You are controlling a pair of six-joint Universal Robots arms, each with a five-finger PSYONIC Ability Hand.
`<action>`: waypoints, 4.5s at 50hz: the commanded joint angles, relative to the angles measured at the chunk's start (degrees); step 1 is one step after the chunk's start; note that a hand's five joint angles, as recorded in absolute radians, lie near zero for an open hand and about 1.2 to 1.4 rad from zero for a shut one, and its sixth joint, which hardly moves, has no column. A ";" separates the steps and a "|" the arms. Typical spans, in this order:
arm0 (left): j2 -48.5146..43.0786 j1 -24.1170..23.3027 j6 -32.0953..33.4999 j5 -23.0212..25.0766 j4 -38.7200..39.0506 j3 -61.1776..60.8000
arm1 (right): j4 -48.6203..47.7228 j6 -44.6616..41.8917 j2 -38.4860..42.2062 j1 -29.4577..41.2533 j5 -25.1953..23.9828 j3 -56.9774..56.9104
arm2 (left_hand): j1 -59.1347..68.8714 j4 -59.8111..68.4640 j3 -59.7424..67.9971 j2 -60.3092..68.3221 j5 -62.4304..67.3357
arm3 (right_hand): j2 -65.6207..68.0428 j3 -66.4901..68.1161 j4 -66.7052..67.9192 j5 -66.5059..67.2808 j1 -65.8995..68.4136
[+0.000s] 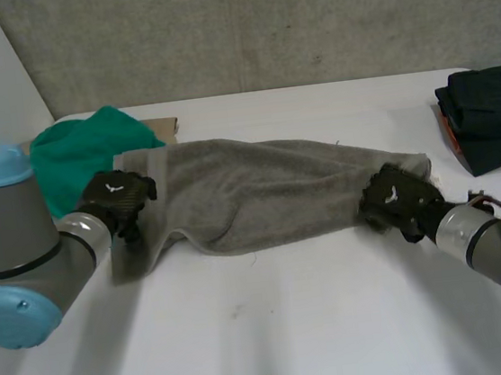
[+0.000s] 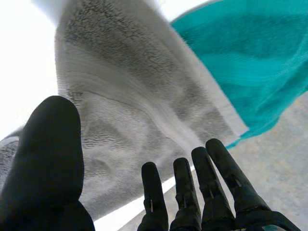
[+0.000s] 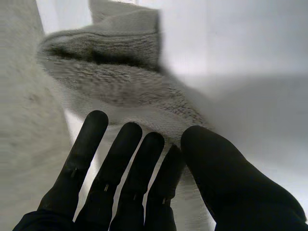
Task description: Fold the laundry.
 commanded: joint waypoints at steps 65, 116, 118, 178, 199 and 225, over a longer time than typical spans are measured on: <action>-5.36 -3.48 18.23 -8.16 17.28 54.44 | -7.86 57.05 -11.86 -4.23 25.98 -40.26 | 54.74 55.83 54.99 55.08 55.91 | 12.82 12.35 11.67 13.11 14.96; -12.39 5.49 18.41 -0.08 14.73 4.51 | 10.95 40.01 -3.25 -9.42 11.75 -10.20 | 7.49 8.58 7.74 7.83 8.66 | 12.82 12.35 11.67 13.11 14.96; -12.39 6.01 18.32 0.09 15.17 4.51 | 11.04 40.09 -3.33 -9.42 11.92 -10.29 | 8.33 9.41 8.57 8.67 9.49 | 12.82 12.35 11.67 13.11 14.96; -18.54 4.96 14.98 2.82 9.55 13.66 | 14.02 39.74 -3.33 -10.73 13.77 -12.05 | 54.74 55.83 54.99 55.08 55.91 | 12.82 12.35 11.67 13.11 14.96; 9.64 4.80 18.40 -3.25 -27.96 -10.23 | 66.36 -11.26 -9.57 -21.97 11.91 -12.76 | 54.74 55.83 54.99 55.08 55.91 | 12.82 12.35 11.67 13.11 14.96; -13.25 1.10 18.84 -5.44 -16.12 26.89 | 28.10 22.60 3.59 -10.13 17.36 -24.51 | 54.74 55.83 54.99 55.08 55.91 | 12.82 12.35 11.67 13.11 14.96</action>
